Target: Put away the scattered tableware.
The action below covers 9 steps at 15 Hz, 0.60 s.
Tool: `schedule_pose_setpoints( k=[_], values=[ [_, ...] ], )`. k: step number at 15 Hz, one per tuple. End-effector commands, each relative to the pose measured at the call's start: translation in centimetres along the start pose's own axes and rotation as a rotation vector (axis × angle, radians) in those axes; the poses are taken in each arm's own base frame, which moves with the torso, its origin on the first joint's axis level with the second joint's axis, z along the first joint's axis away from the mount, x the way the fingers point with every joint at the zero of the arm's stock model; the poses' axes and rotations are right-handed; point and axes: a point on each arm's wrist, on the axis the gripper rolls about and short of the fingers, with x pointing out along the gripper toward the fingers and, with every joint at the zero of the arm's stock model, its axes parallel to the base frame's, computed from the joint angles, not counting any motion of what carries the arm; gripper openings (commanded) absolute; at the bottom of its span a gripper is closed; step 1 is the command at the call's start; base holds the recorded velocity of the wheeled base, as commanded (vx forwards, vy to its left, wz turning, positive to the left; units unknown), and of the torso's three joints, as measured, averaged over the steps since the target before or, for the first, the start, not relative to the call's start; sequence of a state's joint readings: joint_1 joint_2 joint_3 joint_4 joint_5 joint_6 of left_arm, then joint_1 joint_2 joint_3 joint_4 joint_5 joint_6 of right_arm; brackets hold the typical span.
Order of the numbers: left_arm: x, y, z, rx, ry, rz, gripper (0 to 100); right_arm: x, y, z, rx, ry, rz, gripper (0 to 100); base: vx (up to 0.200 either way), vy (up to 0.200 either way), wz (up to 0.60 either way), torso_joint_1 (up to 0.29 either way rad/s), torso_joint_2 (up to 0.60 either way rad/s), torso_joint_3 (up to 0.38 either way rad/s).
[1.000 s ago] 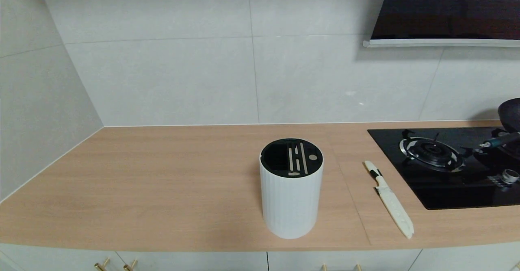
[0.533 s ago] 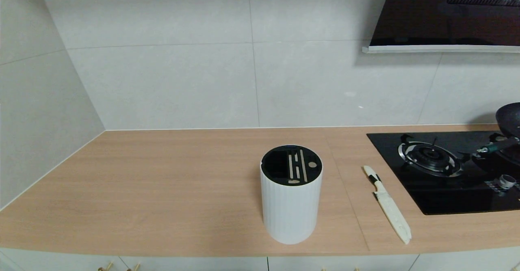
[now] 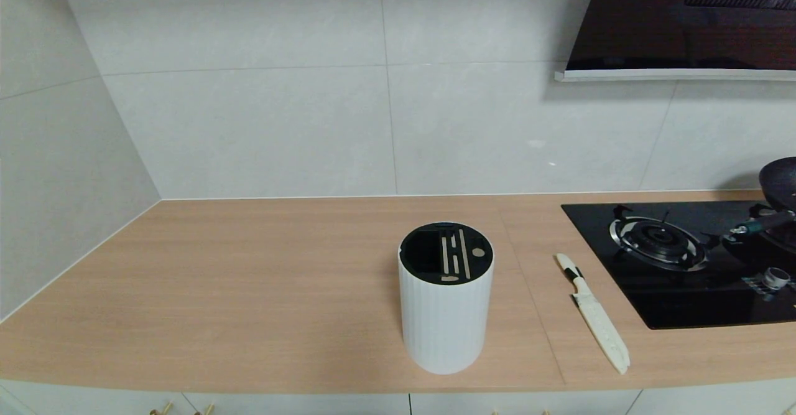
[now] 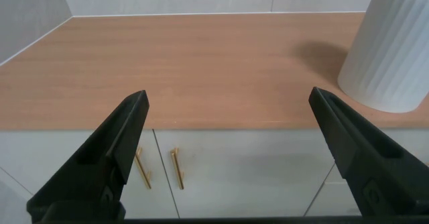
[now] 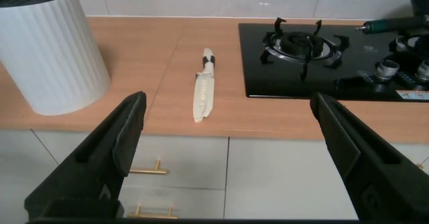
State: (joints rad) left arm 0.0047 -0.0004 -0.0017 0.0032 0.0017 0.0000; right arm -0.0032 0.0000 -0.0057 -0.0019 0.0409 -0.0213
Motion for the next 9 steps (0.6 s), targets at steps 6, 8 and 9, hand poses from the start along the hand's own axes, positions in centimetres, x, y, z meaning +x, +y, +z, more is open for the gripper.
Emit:
schedule_pose_setpoints(
  k=[6,8,9],
  values=[
    [0.0,0.0,0.0,0.000,0.000,0.001,100,4.9,0.1,9.3,0.055,0.209,0.209,100,0.000,0.000,0.00,0.000,0.00,0.000],
    [0.0,0.0,0.0,0.000,0.000,0.001,100,8.4,0.3,10.6,0.064,0.331,0.231,100,0.000,0.000,0.00,0.000,0.00,0.000],
    [0.0,0.0,0.0,0.000,0.000,0.000,100,10.0,0.5,11.0,0.062,0.379,0.252,100,0.000,0.000,0.00,0.000,0.00,0.000]
  ],
)
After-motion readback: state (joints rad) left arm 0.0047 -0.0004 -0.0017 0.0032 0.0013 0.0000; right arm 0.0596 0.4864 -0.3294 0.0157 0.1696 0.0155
